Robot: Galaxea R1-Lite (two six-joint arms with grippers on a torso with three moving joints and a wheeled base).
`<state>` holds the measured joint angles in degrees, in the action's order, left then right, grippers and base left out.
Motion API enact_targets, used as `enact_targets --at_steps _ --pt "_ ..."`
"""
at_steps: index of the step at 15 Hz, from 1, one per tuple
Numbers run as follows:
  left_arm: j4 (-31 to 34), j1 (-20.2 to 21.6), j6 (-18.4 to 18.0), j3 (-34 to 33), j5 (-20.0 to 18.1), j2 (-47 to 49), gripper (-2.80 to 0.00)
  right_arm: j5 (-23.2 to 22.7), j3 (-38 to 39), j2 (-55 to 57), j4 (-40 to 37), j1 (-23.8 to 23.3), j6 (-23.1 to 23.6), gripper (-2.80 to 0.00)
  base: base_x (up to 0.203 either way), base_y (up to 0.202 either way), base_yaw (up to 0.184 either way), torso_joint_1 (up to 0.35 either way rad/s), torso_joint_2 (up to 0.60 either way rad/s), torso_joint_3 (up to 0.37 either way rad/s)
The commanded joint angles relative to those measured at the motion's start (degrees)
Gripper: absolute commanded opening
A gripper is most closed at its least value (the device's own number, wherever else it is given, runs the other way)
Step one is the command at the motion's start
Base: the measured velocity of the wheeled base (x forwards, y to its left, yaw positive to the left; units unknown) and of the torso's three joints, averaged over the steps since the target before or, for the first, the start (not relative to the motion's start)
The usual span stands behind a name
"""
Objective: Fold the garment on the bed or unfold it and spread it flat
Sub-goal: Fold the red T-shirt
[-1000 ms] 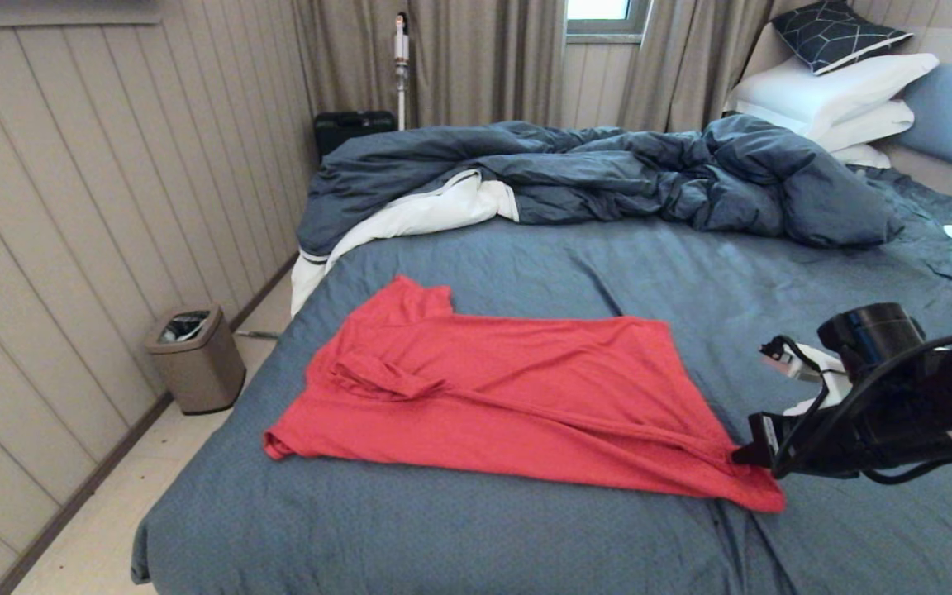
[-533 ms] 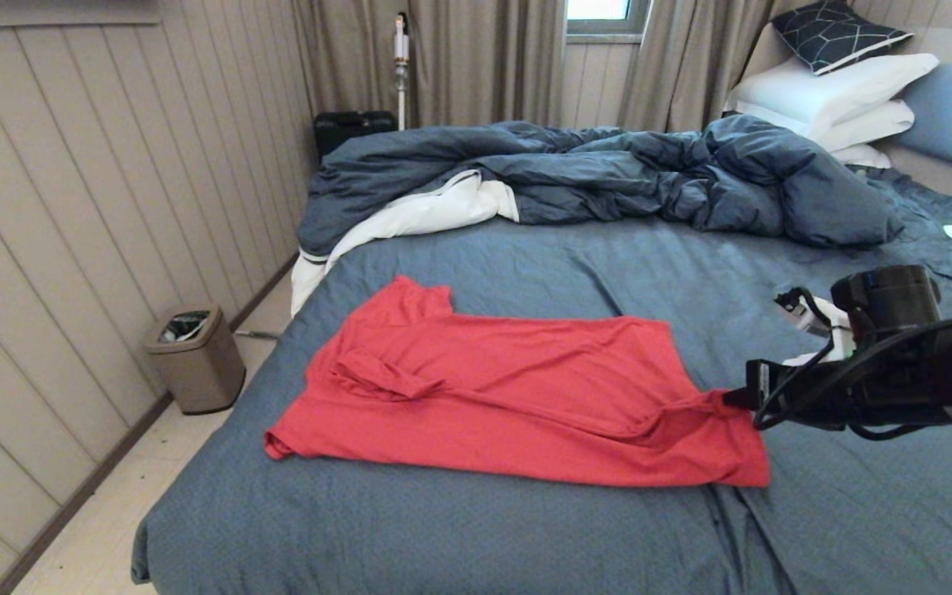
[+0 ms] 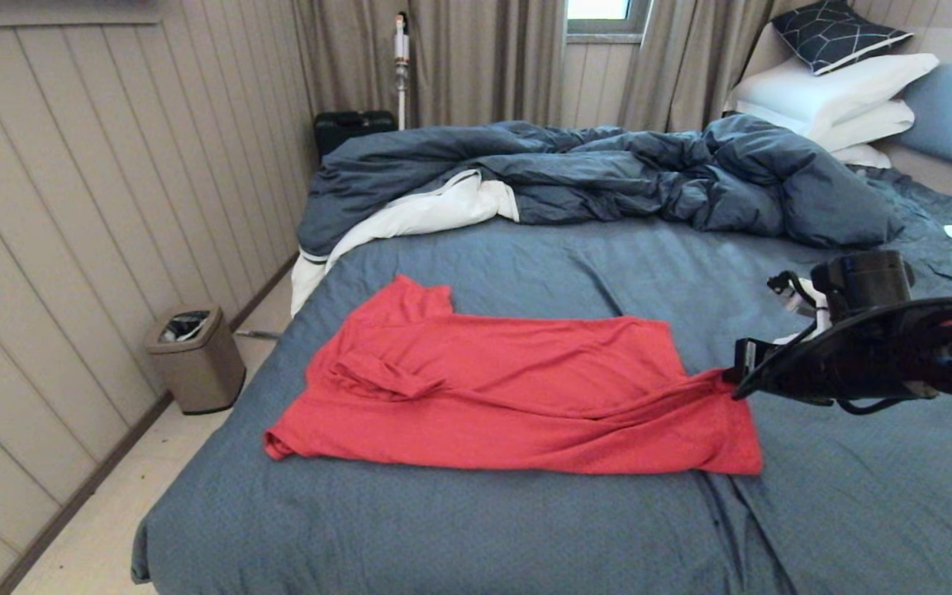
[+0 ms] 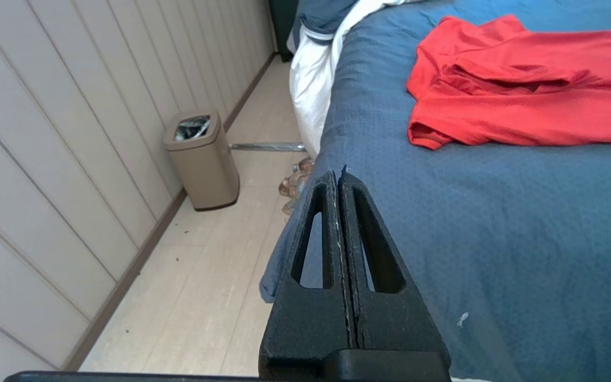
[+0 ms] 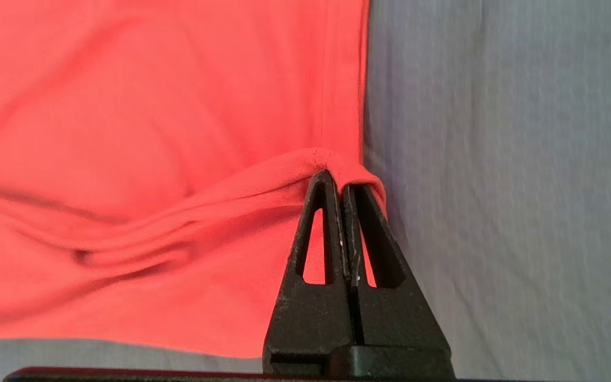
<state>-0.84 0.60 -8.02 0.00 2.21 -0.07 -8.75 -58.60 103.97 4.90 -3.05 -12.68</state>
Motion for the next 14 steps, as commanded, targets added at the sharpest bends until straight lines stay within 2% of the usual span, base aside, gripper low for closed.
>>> enact_targets --at_steps 1,9,10,14 --pt "-0.13 0.02 -0.06 0.0 0.08 0.07 -2.8 -0.04 -1.85 1.85 0.03 0.09 -0.14 -2.8 0.0 0.0 0.0 0.0 0.0 0.0" --pt "-0.13 0.02 -0.06 0.0 0.08 0.07 -2.8 0.62 -4.59 7.38 -0.15 1.37 0.11 -2.8 0.0 0.0 0.0 0.0 0.0 0.0" --pt "-0.13 0.02 -0.06 0.0 0.08 0.07 -2.8 0.74 -4.47 7.56 -0.15 1.27 0.2 0.0 0.0 0.0 0.0 0.0 0.0 0.0" --pt "-0.13 0.02 -0.06 0.0 0.08 0.07 -2.8 0.67 -3.46 5.81 -0.15 0.78 0.46 0.0 0.0 0.0 0.0 0.0 0.0 0.0"
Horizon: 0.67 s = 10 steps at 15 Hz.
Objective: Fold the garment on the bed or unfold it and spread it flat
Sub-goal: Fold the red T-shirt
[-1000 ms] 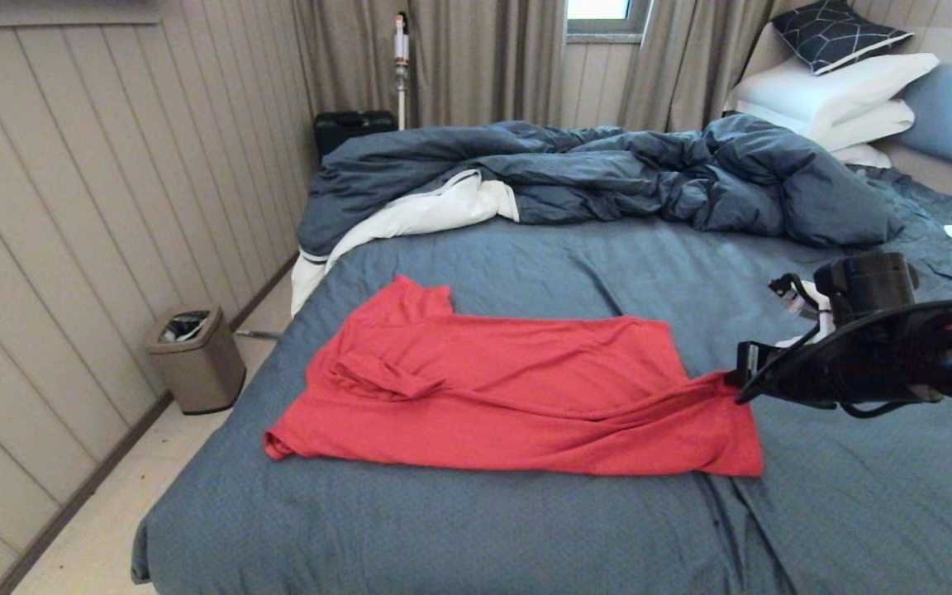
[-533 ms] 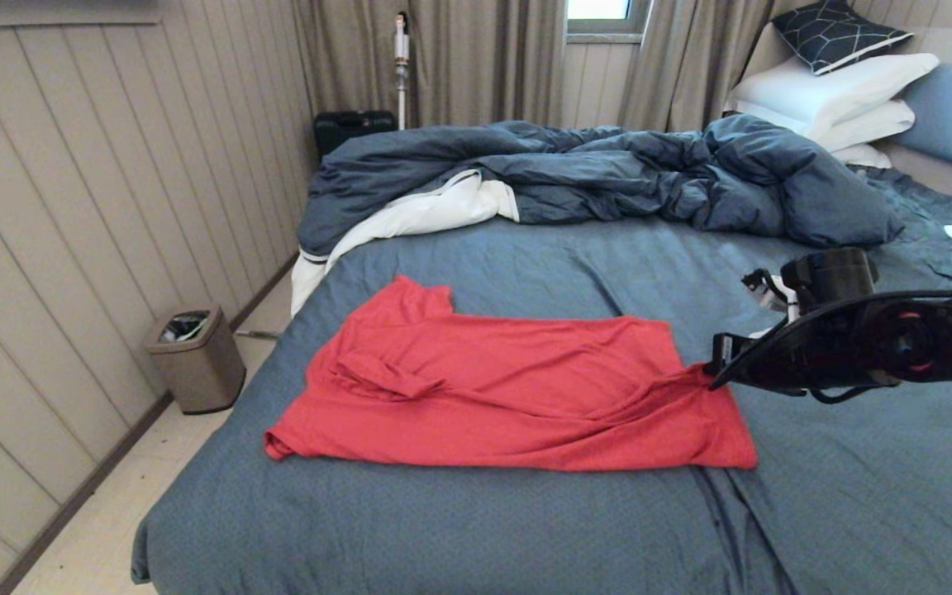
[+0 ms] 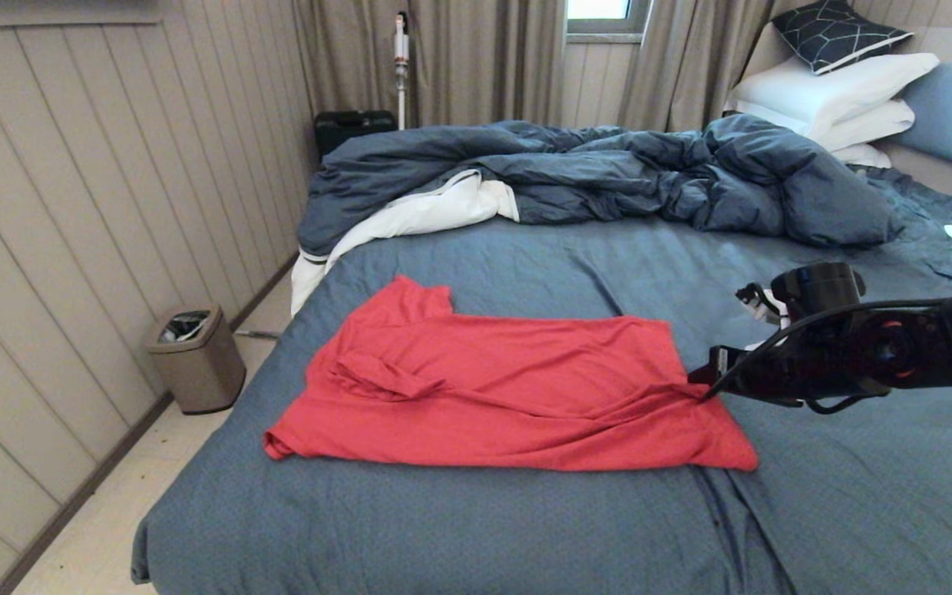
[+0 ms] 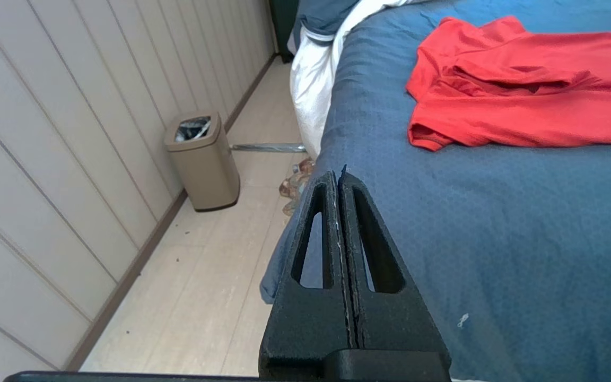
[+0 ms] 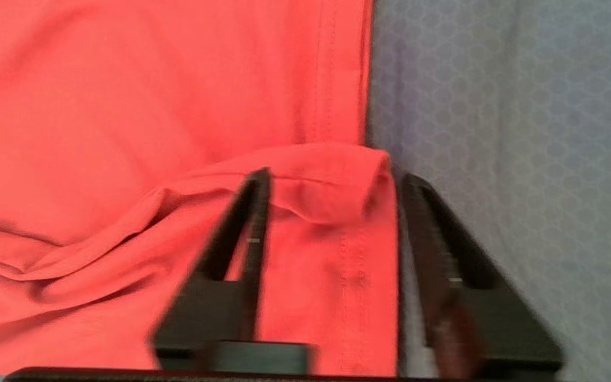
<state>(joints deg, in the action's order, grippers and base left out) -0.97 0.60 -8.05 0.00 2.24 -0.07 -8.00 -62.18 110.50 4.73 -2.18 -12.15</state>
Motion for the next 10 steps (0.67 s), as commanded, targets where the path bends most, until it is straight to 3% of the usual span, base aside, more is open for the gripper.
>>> enact_targets --at_steps 1,5,6,7,10 --pt "-0.08 0.02 -0.04 0.0 0.04 0.07 -2.8 -0.08 0.29 -1.32 -0.05 -0.16 -0.08 0.0 0.0 0.0 0.0 0.0 0.0 0.0" --pt "0.09 0.02 -0.04 0.0 -0.04 0.07 -2.8 -0.24 3.31 -5.88 -0.05 -0.09 0.08 0.0 0.0 0.0 0.0 0.0 0.0 0.0" --pt "0.12 0.02 -0.04 0.0 0.1 0.07 -2.8 -0.3 4.59 -7.89 -0.06 -0.05 0.1 -1.29 0.0 0.0 0.0 0.0 0.0 0.0" --pt "0.27 0.02 0.05 0.0 0.22 0.07 -2.8 -0.41 6.11 -9.89 -0.1 -0.07 0.22 -2.8 0.0 0.0 0.0 0.0 0.0 0.0" --pt "3.06 0.02 1.67 0.0 0.83 0.07 -2.8 -0.88 12.38 -15.99 -0.36 -0.27 1.84 -2.8 0.0 0.0 0.0 0.0 0.0 0.0"
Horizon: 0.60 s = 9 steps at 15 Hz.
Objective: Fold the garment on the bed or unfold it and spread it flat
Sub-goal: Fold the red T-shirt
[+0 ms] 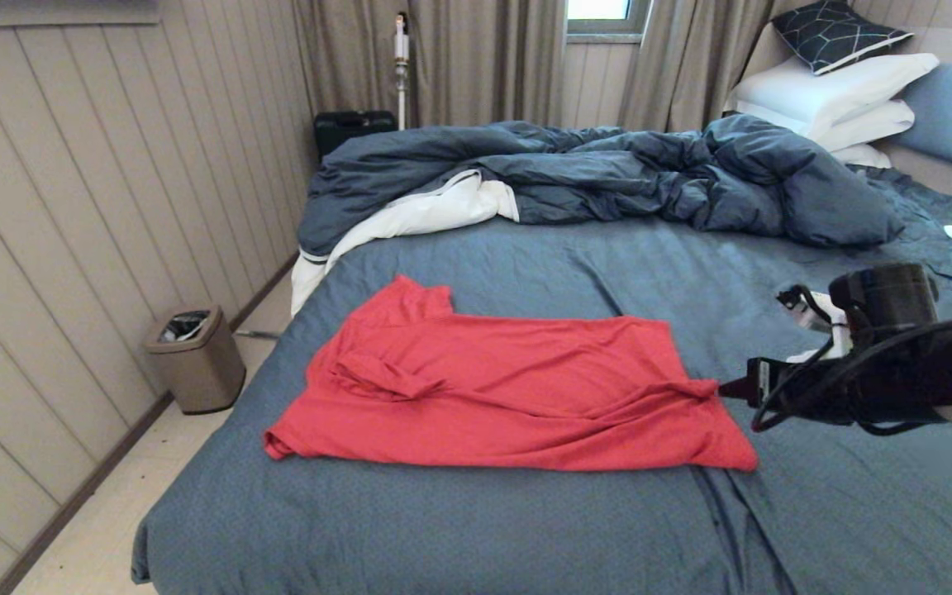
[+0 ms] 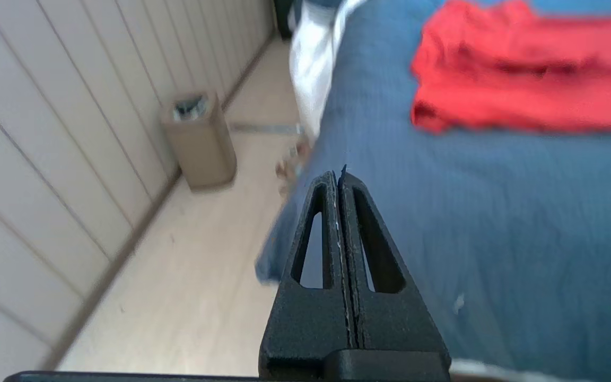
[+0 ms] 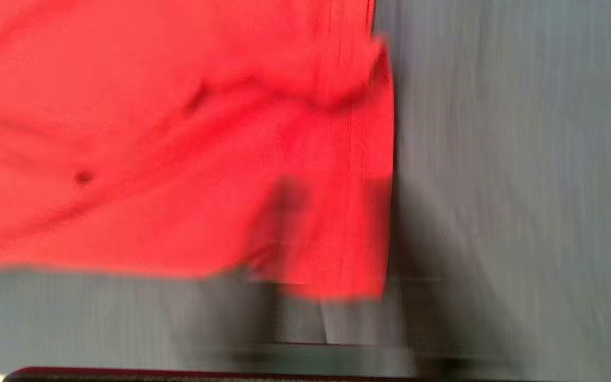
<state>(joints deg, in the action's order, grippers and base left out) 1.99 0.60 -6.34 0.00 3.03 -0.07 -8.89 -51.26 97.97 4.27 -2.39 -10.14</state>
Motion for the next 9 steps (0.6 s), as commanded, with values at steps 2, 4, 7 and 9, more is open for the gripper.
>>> enact_targets --at_steps 2,4,7,9 --pt "4.14 0.02 1.06 0.0 0.99 0.07 -2.8 -0.75 4.73 -5.87 -0.44 -0.93 1.35 -2.8 0.0 0.0 0.0 0.0 0.0 0.0" --pt "6.52 -0.06 8.02 0.0 1.59 0.07 -2.8 -2.18 5.03 -6.21 -0.4 -1.87 1.32 -2.8 0.0 0.0 0.0 0.0 0.0 0.0" --pt "6.65 -0.41 8.54 0.06 1.25 1.92 -2.8 -3.21 5.33 -7.91 -0.65 -1.62 1.02 -2.8 0.0 0.0 0.0 0.0 0.0 0.0" --pt "6.57 -0.4 8.68 2.83 0.52 10.83 -2.8 -3.32 6.96 -9.63 -0.74 -1.57 1.0 -2.8 0.0 0.0 0.0 0.0 0.0 0.0"
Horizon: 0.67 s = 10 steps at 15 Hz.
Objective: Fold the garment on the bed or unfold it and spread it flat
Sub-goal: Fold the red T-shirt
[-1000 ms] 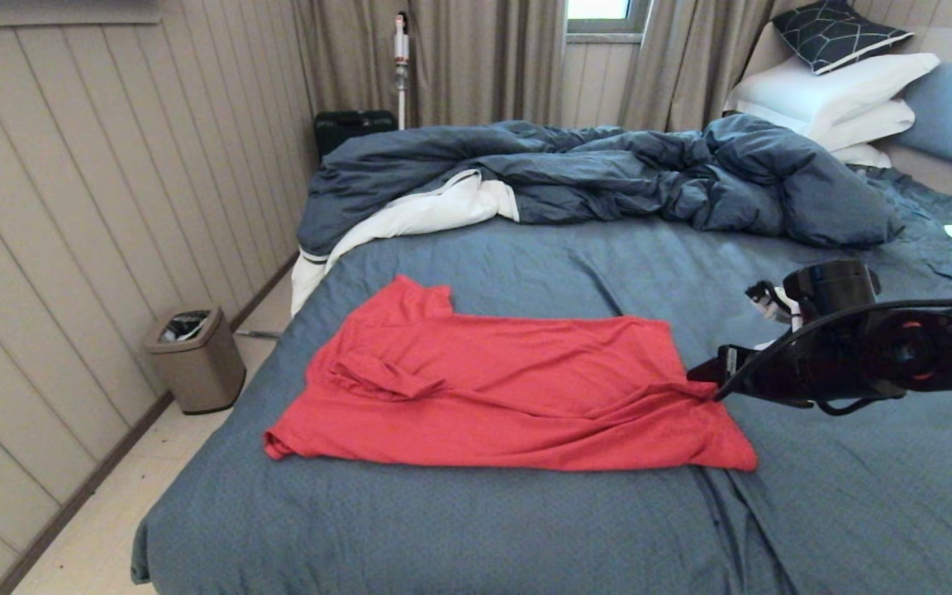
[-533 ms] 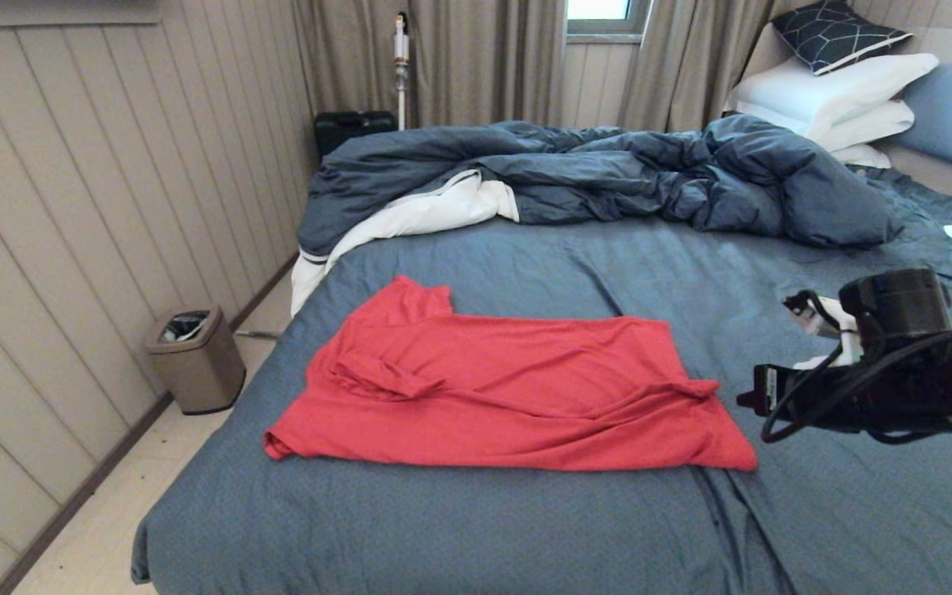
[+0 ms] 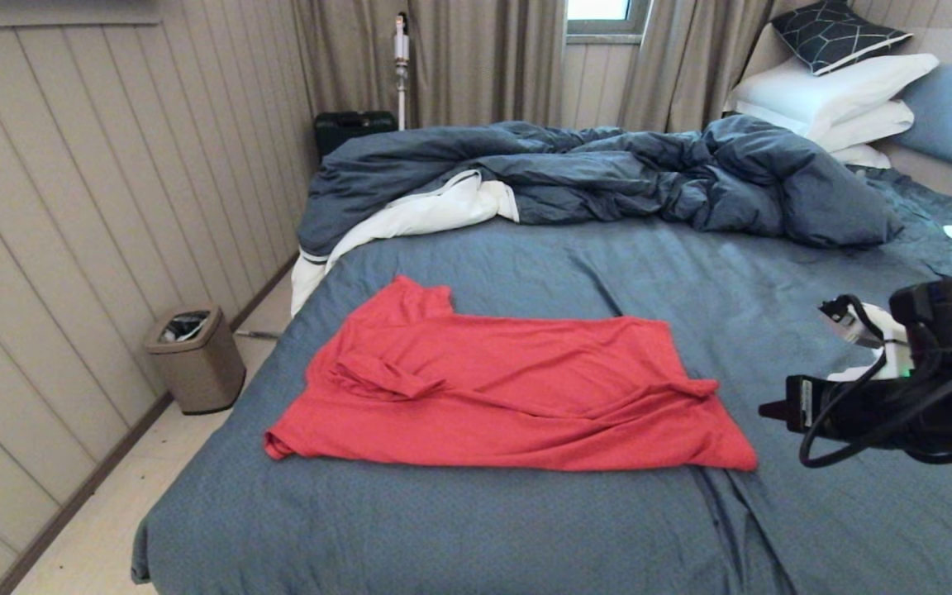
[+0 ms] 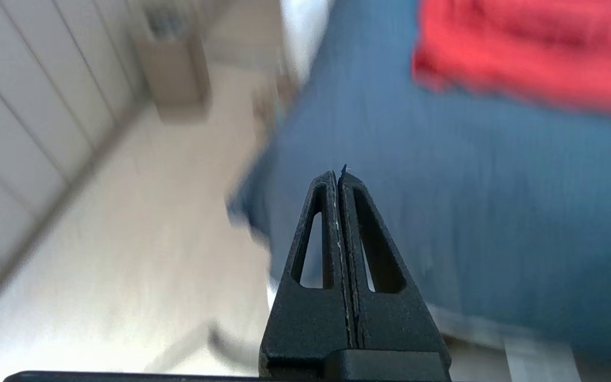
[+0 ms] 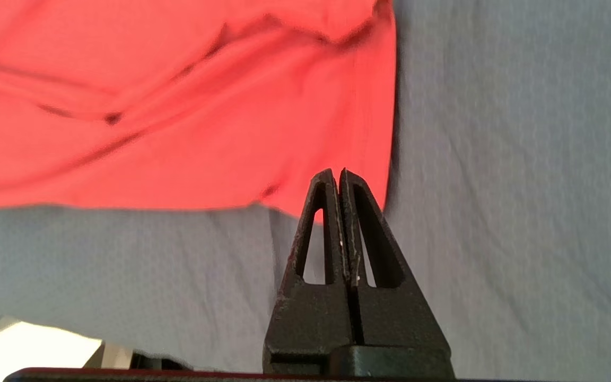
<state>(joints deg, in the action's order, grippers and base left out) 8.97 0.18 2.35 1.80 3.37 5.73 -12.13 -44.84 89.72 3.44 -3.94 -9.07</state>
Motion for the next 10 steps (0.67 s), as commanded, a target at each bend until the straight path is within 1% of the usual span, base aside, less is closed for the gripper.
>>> enact_targets --at_steps 1,3,6,7,10 --pt "-0.66 0.01 0.24 3.24 -0.68 12.13 -2.8 0.0 0.88 -1.56 0.07 -0.14 -0.07 -2.8 0.0 0.0 0.0 0.0 0.0 0.0" --pt "-1.76 0.02 1.32 8.37 -3.82 27.28 -2.8 0.04 -0.9 -1.11 -2.54 -0.31 -0.07 -2.8 0.0 0.0 0.0 0.0 0.0 0.0" --pt "-3.68 0.04 2.68 16.61 -10.29 49.21 -2.8 0.0 -2.96 -0.37 -9.02 -1.77 -0.56 -2.8 0.0 0.0 0.0 0.0 0.0 0.0" --pt "-4.18 0.04 3.17 19.63 -12.13 55.96 0.0 0.08 -3.26 -0.36 -10.2 -2.26 -0.96 -2.8 0.0 0.0 0.0 0.0 0.0 0.0" --pt "-4.99 -0.4 5.54 31.97 -17.96 74.43 0.0 0.09 -8.05 -0.56 -17.15 -3.95 -1.26 -2.8 0.0 0.0 0.0 0.0 0.0 0.0"
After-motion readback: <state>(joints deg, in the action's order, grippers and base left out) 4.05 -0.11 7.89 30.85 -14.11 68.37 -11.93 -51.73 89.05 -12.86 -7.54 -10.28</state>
